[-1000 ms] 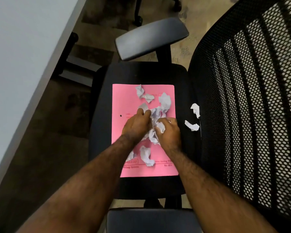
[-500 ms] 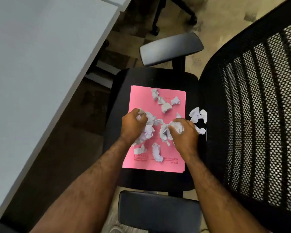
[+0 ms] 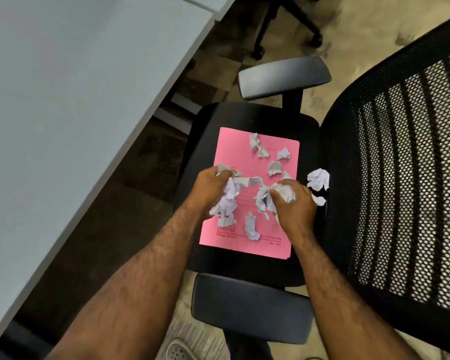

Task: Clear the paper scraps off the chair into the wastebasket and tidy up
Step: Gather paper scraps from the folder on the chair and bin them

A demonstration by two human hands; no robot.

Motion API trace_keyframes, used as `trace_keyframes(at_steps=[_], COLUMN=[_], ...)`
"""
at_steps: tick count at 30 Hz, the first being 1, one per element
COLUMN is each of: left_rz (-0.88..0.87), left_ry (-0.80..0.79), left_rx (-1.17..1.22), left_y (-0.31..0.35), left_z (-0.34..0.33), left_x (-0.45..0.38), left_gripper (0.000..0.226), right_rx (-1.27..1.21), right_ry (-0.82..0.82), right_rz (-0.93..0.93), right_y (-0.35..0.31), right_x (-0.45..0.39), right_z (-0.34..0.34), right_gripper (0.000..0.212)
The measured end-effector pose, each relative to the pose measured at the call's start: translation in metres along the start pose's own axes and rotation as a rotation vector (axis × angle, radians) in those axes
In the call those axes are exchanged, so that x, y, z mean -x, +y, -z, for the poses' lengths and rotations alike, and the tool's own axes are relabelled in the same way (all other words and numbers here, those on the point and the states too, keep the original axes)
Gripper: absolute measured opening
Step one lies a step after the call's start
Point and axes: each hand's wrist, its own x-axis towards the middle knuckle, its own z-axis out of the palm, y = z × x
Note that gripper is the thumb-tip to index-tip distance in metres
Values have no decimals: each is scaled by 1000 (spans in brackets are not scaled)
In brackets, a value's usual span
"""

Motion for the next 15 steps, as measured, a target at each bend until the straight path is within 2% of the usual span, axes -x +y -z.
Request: trace_keyframes(at_steps=[9, 11, 14, 15], left_rz=[59, 64, 64, 43], left_ry=[-52, -50, -34, -18], left_rx=[100, 106, 167, 131], left_y=[5, 8, 13, 14], left_z=[-1, 1, 12, 18], left_x=[10, 14, 24, 28], left_gripper=[25, 32, 55, 50], right_rx=[-10, -23, -94, -118], right_ry=[28, 32, 12, 0], right_rz=[-26, -32, -29, -27], right_y=[2, -1, -11, -16], right_x=[2, 3, 8, 11], right_z=[6, 6, 2, 0], right_gripper=[25, 26, 25, 25])
